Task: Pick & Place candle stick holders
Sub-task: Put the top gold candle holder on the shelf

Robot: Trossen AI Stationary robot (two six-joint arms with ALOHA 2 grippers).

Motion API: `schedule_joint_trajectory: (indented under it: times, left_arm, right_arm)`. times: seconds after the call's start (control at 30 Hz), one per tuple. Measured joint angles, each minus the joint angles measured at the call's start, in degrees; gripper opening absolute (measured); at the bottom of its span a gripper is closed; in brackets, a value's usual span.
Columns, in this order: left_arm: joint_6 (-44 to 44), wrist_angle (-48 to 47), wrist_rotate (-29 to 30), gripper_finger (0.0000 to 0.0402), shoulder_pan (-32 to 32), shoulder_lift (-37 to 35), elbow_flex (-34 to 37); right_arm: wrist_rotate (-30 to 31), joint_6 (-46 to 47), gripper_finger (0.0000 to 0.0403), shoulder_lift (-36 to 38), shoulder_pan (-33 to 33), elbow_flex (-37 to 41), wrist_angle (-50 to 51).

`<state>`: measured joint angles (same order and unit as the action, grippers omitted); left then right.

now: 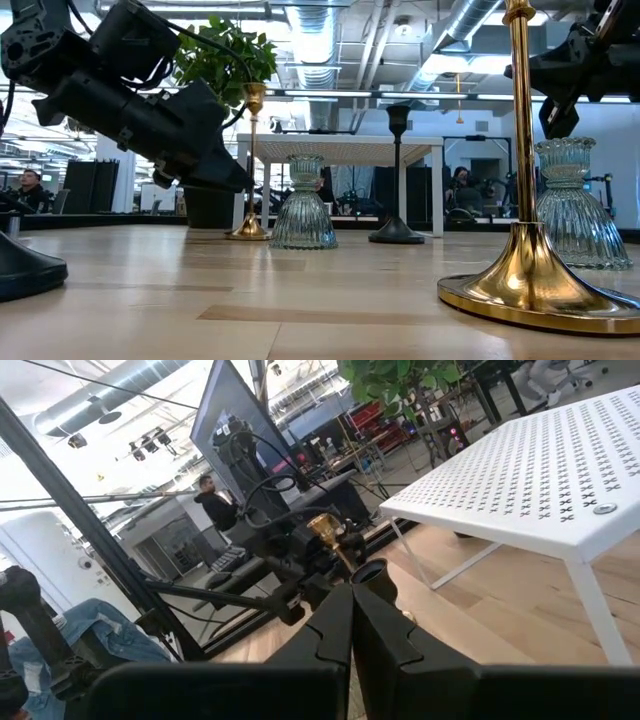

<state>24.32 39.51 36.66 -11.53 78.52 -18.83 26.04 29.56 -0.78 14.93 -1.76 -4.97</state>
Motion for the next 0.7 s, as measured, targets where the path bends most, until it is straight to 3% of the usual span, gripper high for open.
schedule_joint_trajectory:
  times: [0.3,0.7]
  left_arm:
    - [1.5,0.9,-3.3,0.0167,0.0,1.2,0.0]
    - [3.1,13.2,-1.6,0.0156,0.1,12.4,0.0]
  right_arm:
    - [0.0,0.0,0.0000,0.0,0.0,0.0,0.0]
    - [0.0,0.0,0.0000,0.0,0.0,0.0,-0.2]
